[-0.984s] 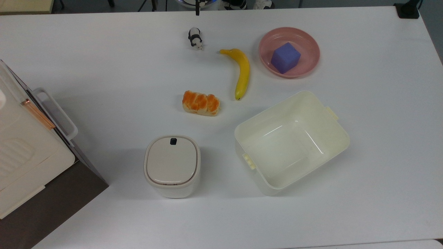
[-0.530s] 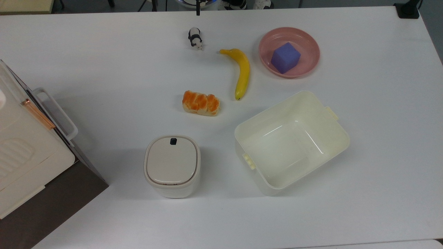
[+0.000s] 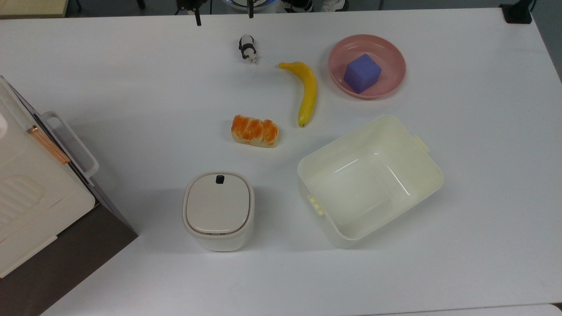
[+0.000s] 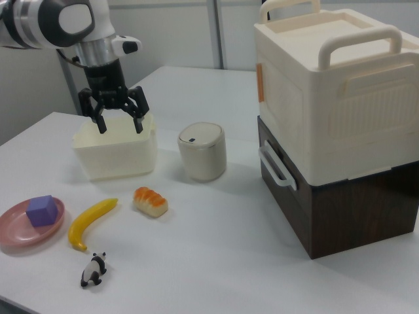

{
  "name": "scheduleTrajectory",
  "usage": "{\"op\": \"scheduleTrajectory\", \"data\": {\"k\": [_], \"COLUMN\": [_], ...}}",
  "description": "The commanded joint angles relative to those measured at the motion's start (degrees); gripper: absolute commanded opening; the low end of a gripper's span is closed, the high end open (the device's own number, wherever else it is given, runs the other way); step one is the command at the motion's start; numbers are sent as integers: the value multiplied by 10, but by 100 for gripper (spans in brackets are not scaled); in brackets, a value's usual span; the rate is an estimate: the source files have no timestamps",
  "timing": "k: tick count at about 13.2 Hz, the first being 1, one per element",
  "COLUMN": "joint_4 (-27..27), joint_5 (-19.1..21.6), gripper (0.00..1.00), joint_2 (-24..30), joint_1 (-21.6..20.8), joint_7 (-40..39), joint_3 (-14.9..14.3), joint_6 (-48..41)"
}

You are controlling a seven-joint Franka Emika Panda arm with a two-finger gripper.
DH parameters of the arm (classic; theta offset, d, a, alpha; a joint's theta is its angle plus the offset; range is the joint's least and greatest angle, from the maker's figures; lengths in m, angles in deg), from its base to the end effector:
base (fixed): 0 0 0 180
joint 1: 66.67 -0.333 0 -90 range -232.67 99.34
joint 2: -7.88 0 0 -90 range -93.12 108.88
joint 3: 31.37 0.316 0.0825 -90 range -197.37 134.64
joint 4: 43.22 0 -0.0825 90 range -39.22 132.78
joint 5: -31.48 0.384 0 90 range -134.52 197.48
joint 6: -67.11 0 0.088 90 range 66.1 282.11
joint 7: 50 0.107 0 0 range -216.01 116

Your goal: Slide the drawer open

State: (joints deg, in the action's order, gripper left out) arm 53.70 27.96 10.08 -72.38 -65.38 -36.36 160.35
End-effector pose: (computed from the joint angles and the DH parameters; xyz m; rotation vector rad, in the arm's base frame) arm 0.5451 -0.0002 0.5934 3.0556 0.4390 -0.0512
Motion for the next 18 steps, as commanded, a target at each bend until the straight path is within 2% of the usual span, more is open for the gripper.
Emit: {"op": "scheduleTrajectory", "data": {"k": [1,6,8,10,13,15,18], "joint_4": [15,29,35,35,32,31,27], "joint_5": [4,1,-4,-49,-66,-92,-110], "gripper": [100,100,100,100,100,99,99], "joint_2": [-5,-25,-51,-87,-126,-140,-156], "joint_1": [28,62,76,78,101,112,124], "joint_7": [-91,-246,-306,-311,-311,-311,-310], "joint_3": [-3,-3,-4,-3,-4,-4,-4], "joint_6": [39,107,169,220,288,325,363]}}
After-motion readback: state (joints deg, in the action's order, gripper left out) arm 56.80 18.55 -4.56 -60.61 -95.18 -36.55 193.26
